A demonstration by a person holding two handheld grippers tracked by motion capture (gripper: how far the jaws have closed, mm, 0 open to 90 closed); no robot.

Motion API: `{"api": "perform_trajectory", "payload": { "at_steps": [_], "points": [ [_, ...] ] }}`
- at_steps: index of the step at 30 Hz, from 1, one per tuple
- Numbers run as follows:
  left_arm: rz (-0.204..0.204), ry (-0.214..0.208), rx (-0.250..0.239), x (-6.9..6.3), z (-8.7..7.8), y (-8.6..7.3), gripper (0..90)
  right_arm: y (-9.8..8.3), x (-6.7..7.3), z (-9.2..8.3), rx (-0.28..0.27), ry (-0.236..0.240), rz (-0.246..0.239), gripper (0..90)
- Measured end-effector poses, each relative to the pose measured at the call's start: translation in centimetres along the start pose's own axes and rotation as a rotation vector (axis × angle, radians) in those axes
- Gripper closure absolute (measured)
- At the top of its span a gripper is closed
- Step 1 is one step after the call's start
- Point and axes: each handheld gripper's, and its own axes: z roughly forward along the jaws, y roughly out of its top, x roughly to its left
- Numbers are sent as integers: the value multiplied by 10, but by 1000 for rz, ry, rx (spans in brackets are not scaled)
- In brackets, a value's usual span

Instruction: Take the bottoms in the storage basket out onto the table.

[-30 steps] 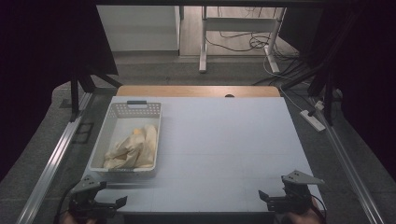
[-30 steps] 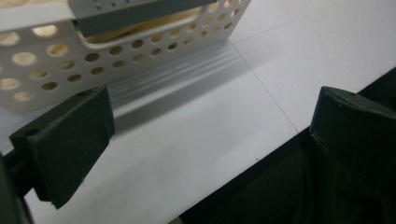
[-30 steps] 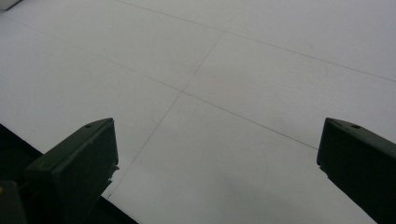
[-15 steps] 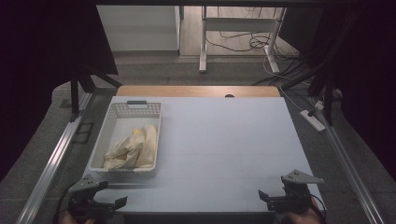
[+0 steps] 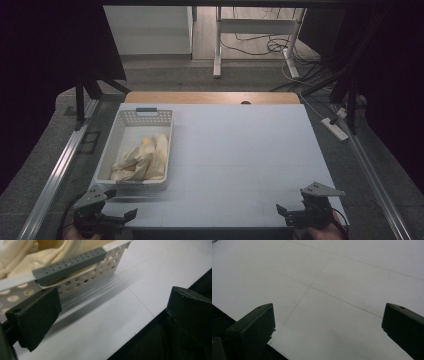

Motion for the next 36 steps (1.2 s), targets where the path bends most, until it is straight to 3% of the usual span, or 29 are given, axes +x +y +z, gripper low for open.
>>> {"api": "perform_trajectory", "payload": {
  "at_steps": [3,13,16,21,26,36],
  "points": [
    [2,8,-3,0,-1,1,0,0,0,0,0,-1,1,0],
    [73,24,-43,-1,-5,8,0,0,0,1,10,-3,-4,0],
    [53,-5,-39,0,-4,10,0,0,0,1,11,0,-4,0],
    [45,5,-36,2,-3,13,0,1,0,2,16,-2,-6,0],
    [22,-10,-74,7,-4,14,0,1,0,2,18,-2,-5,0],
    [-4,-17,-68,17,-3,17,0,1,0,2,23,0,-2,0]
  ]
}}
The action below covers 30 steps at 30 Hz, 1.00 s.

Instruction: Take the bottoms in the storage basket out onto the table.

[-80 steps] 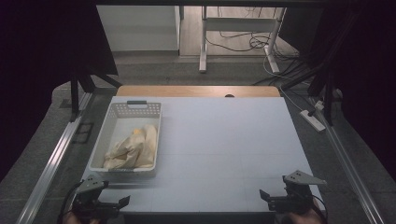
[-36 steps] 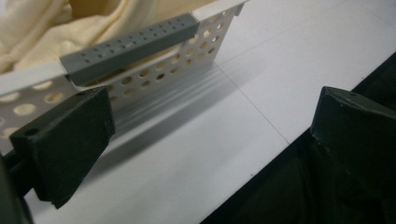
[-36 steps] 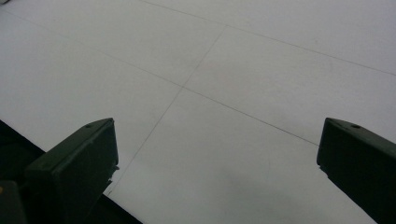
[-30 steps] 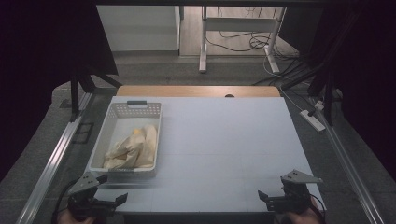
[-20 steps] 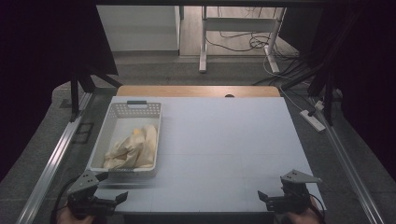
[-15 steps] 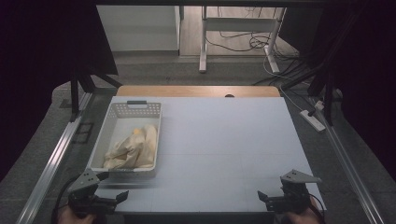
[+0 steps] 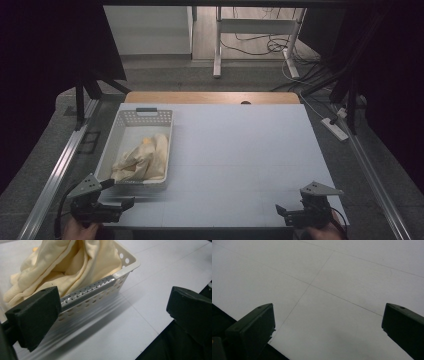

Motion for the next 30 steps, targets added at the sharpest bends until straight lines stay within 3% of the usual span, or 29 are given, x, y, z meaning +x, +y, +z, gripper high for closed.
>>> {"api": "perform_trajectory", "payload": {
  "at_steps": [6,11,30],
  "points": [
    [10,-4,36,2,1,6,0,0,-1,0,-5,4,7,0],
    [-16,-73,39,6,4,14,0,0,-1,0,3,6,3,0],
    [9,2,66,9,21,36,0,0,-1,1,5,12,3,0]
  ]
}}
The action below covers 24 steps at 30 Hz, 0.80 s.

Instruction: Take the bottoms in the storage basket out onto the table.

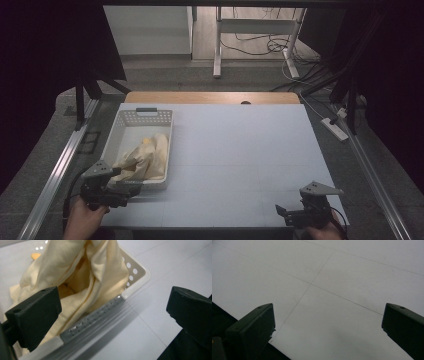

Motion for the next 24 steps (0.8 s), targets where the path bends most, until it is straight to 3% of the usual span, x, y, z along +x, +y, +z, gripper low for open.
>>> {"api": "perform_trajectory", "payload": {
  "at_steps": [24],
  "points": [
    [-41,64,38,17,14,21,0,0,0,1,13,3,-5,0]
  ]
}}
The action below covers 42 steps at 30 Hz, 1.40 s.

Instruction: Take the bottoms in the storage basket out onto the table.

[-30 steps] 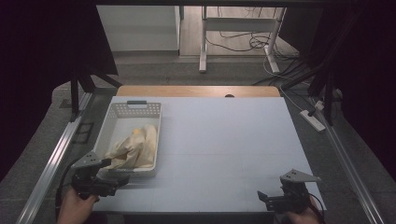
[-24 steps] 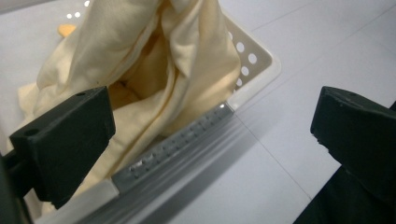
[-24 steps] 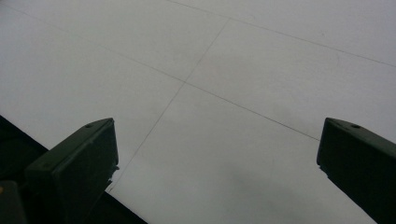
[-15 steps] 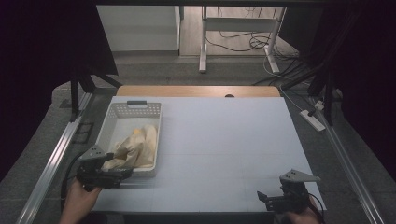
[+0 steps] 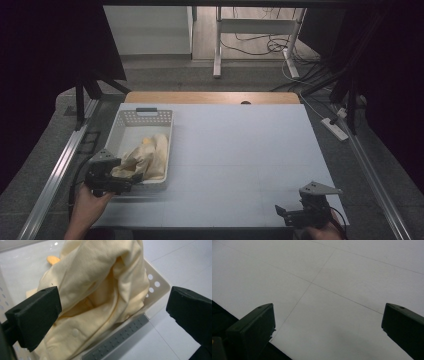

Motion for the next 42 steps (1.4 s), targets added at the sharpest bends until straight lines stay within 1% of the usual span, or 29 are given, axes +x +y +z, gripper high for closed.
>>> {"api": "perform_trajectory", "payload": {
  "at_steps": [2,7,15,23,29,30,35,39,42],
  "points": [
    [-2,2,2,2,1,2,0,0,0,0,0,0,0,0],
    [7,-8,18,5,5,10,0,0,0,0,0,2,2,0],
    [14,-27,48,10,16,25,0,0,-1,0,0,5,2,0],
    [59,-24,112,11,29,37,0,0,-1,1,4,6,1,0],
    [74,-36,146,15,39,45,0,0,-1,1,9,6,2,0],
    [83,-39,155,16,40,46,0,0,-1,1,9,6,1,0],
    [101,-45,188,18,49,55,0,0,-1,2,12,8,1,0],
    [96,-62,196,20,55,61,0,0,-1,2,12,10,1,0],
    [93,-71,210,21,62,65,0,0,0,2,14,10,0,0]
  ]
}}
